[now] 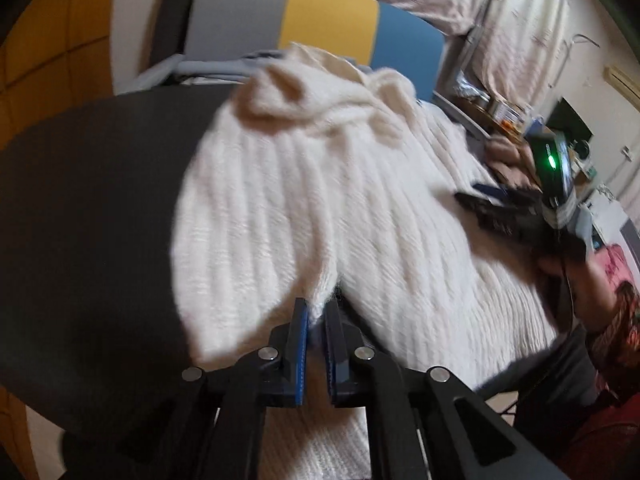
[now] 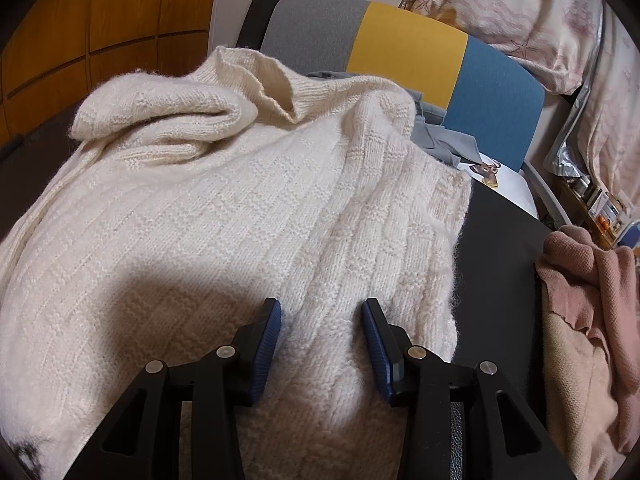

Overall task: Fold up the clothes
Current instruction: 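Grasp the sweater hem with the left gripper and pull it flat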

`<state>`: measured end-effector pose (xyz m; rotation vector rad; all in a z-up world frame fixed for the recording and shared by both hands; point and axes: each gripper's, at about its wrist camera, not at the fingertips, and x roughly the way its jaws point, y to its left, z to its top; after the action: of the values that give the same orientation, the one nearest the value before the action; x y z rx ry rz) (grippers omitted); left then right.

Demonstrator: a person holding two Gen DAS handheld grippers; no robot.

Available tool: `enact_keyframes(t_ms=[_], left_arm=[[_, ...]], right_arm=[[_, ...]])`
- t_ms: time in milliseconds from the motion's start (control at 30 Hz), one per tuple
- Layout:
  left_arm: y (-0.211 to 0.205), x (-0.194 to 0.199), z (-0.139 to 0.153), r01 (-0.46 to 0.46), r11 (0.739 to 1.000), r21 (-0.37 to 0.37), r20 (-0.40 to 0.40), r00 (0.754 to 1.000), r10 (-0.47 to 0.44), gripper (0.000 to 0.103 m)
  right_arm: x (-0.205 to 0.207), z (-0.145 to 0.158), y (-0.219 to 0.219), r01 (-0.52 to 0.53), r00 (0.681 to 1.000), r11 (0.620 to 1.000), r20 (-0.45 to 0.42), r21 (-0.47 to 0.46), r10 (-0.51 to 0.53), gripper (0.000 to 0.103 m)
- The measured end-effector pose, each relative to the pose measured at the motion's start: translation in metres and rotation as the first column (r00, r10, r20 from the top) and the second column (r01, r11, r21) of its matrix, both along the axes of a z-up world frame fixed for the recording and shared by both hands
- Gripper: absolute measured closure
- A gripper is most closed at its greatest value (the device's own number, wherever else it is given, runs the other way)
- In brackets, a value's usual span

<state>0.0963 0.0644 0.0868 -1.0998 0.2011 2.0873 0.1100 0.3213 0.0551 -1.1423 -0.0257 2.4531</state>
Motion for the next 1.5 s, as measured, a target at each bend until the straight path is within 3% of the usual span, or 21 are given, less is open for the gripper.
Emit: enact_keyframes(t_ms=[233, 400, 533, 667, 833, 867, 967, 1067, 1133, 1267, 1333, 1367, 1433, 1500], left_arm=[[-0.032, -0.052, 0.053, -0.049, 0.997, 0.059, -0.039, 0.998, 0.051, 0.097], [-0.059, -0.099, 0.089, -0.13, 0.99, 0.063, -0.104, 0.985, 0.136, 0.098], [-0.089, -0.143, 0.103, -0.228, 0.971, 0.078, -0.096, 0.967, 0.235, 0.098], [-0.121, -0.174, 0.109, -0.357, 0.927, 0.112, -0.113, 0.923, 0.369, 0.102], [-0.163, -0.202, 0.115, -0.493, 0.857, 0.15, -0.151, 0.845, 0.513, 0.102], [-0.168, -0.206, 0.113, -0.501, 0.854, 0.143, -0.144, 0.843, 0.519, 0.102], [-0.165, -0.212, 0.096, -0.476, 0.871, 0.124, -0.104, 0.867, 0.488, 0.101], [-0.149, -0.216, 0.068, -0.432, 0.896, 0.103, -0.002, 0.9, 0.435, 0.084], [-0.135, -0.216, 0.046, -0.412, 0.909, 0.07, 0.06, 0.911, 0.408, 0.083], [-0.1, -0.198, 0.015, -0.281, 0.957, 0.072, 0.119, 0.955, 0.272, 0.072], [-0.076, -0.184, 0.008, -0.184, 0.982, 0.035, 0.057, 0.982, 0.181, 0.068], [-0.059, -0.177, 0.002, -0.132, 0.991, -0.022, 0.015, 0.991, 0.132, 0.067], [-0.034, -0.171, -0.01, -0.071, 0.99, -0.124, -0.035, 0.997, 0.067, 0.067], [-0.006, -0.169, -0.027, -0.02, 0.967, -0.255, -0.08, 0.997, -0.001, 0.063]], right_arm=[[0.0, 0.0, 0.0, -0.001, 1.0, 1.0, 0.0, 0.003, 0.001, 0.06], [0.002, 0.001, 0.001, -0.001, 1.0, 1.0, -0.002, 0.002, 0.001, 0.059], [0.002, 0.001, 0.002, -0.001, 1.0, 1.0, -0.003, 0.002, 0.001, 0.06], [0.002, 0.001, 0.002, -0.001, 1.0, 1.0, -0.003, 0.003, 0.001, 0.059], [0.002, 0.001, 0.001, -0.001, 1.0, 1.0, -0.004, 0.002, 0.001, 0.059], [0.001, 0.001, 0.001, 0.0, 1.0, 1.0, -0.004, 0.002, 0.0, 0.059], [0.001, 0.001, 0.001, 0.0, 1.0, 1.0, -0.003, 0.005, 0.0, 0.059], [0.0, 0.001, 0.0, 0.0, 1.0, 1.0, -0.002, 0.008, 0.0, 0.059], [0.0, 0.001, 0.0, 0.0, 1.0, 1.0, -0.004, 0.006, 0.0, 0.059], [0.001, 0.001, 0.001, 0.0, 1.0, 1.0, -0.008, 0.002, 0.0, 0.058], [0.001, 0.001, 0.0, 0.001, 1.0, 1.0, -0.009, 0.004, -0.001, 0.058], [0.0, 0.001, 0.0, 0.001, 1.0, 1.0, -0.007, 0.007, -0.001, 0.058], [0.0, 0.001, 0.0, 0.001, 1.0, 1.0, -0.005, 0.013, -0.001, 0.058], [0.0, 0.001, 0.0, 0.001, 1.0, 1.0, -0.005, 0.012, -0.001, 0.058]])
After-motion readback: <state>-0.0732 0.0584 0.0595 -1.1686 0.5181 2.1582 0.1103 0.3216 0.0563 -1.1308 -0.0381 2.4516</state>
